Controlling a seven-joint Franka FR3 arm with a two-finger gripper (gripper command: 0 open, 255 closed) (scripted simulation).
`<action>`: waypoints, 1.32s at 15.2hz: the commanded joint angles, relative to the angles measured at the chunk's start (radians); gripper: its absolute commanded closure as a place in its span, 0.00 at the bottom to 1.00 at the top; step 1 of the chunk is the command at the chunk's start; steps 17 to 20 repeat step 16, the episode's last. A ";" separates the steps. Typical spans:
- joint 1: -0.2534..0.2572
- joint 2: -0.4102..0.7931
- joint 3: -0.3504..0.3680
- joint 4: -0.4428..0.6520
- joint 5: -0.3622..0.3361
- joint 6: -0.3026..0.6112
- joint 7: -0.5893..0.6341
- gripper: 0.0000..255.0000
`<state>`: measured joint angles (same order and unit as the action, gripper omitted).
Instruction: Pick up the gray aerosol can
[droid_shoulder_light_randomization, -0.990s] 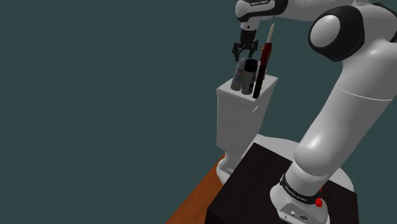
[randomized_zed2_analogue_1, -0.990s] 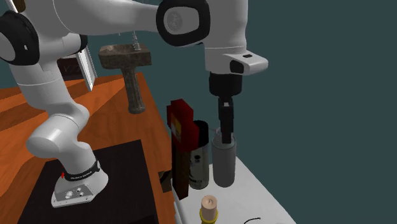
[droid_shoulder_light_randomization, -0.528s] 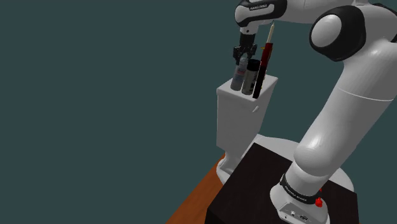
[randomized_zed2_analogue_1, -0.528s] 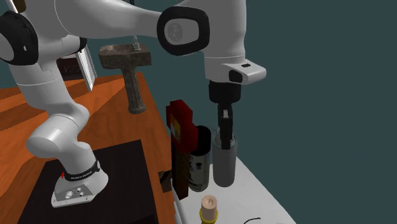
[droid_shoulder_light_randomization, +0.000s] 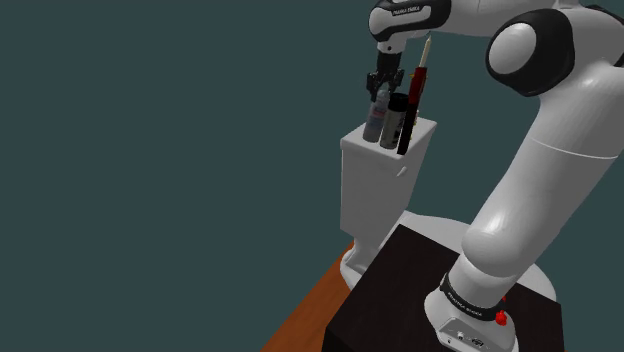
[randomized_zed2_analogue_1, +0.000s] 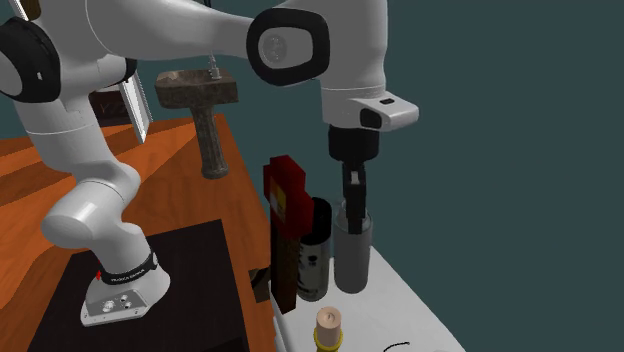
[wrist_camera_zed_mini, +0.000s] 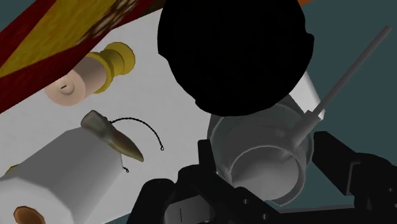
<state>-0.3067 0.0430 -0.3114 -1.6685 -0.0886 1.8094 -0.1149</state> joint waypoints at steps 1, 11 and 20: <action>0.000 0.002 0.000 0.021 0.001 -0.020 -0.002 1.00; -0.004 0.034 -0.003 0.195 0.013 -0.163 -0.021 1.00; -0.007 0.050 -0.004 0.259 0.019 -0.211 -0.028 1.00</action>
